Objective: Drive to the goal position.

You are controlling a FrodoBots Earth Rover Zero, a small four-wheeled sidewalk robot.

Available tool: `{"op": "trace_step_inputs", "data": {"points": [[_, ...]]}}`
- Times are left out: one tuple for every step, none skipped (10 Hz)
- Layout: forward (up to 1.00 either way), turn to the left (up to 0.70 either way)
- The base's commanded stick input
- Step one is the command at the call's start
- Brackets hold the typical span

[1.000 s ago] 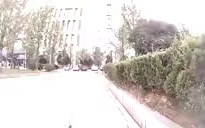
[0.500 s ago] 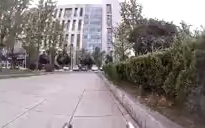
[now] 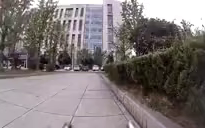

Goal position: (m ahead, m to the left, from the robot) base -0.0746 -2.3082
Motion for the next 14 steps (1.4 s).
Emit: {"op": "trace_step_inputs", "data": {"points": [[0.00, 0.45], [0.00, 0.45], [0.00, 0.45], [0.00, 0.45], [0.00, 0.45], [0.00, 0.45], [0.00, 0.45], [0.00, 0.45], [0.00, 0.45], [0.00, 0.45], [0.00, 0.45], [0.00, 0.45], [0.00, 0.45], [0.00, 0.45]]}}
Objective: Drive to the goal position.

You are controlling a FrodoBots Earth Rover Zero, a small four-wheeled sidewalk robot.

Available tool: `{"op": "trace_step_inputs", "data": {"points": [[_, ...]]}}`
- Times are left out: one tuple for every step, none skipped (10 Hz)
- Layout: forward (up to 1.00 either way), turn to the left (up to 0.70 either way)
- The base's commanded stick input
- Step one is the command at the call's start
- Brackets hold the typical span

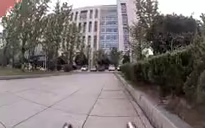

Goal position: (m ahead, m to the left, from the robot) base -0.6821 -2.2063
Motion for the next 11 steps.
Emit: {"op": "trace_step_inputs", "data": {"points": [[0.00, 0.45], [0.00, 0.45], [0.00, 0.54], [0.00, 0.60], [0.00, 0.65], [0.00, 0.70], [0.00, 0.70], [0.00, 0.70], [0.00, 0.70], [0.00, 0.70], [0.00, 0.70]]}}
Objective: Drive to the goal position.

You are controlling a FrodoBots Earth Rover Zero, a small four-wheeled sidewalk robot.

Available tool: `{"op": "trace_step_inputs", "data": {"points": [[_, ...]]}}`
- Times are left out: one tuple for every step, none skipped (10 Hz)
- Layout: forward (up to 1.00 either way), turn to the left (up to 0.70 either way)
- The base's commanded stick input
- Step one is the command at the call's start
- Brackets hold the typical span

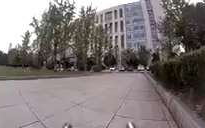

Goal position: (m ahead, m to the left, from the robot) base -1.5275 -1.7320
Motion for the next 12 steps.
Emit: {"op": "trace_step_inputs", "data": {"points": [[0.00, 0.70], [0.00, 0.70], [0.00, 0.70], [0.00, 0.70], [0.00, 0.70], [0.00, 0.70], [0.00, 0.70], [0.00, 0.70], [0.00, 0.70], [0.00, 0.70], [0.00, 0.70], [0.00, 0.70]]}}
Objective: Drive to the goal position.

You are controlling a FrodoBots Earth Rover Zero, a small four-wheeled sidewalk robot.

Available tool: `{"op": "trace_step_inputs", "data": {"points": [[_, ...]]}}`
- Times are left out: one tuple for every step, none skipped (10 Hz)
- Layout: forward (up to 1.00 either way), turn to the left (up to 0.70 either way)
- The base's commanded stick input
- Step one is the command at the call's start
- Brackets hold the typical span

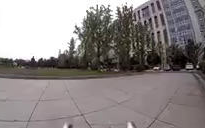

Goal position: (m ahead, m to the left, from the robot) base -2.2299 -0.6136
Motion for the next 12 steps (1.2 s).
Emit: {"op": "trace_step_inputs", "data": {"points": [[0.00, 0.70], [0.00, 0.70], [0.00, 0.70], [0.00, 0.70], [0.00, 0.70], [0.00, 0.70], [0.00, 0.70], [0.00, 0.70], [0.00, 0.70], [0.00, 0.70], [0.00, 0.70], [0.00, 0.70]]}}
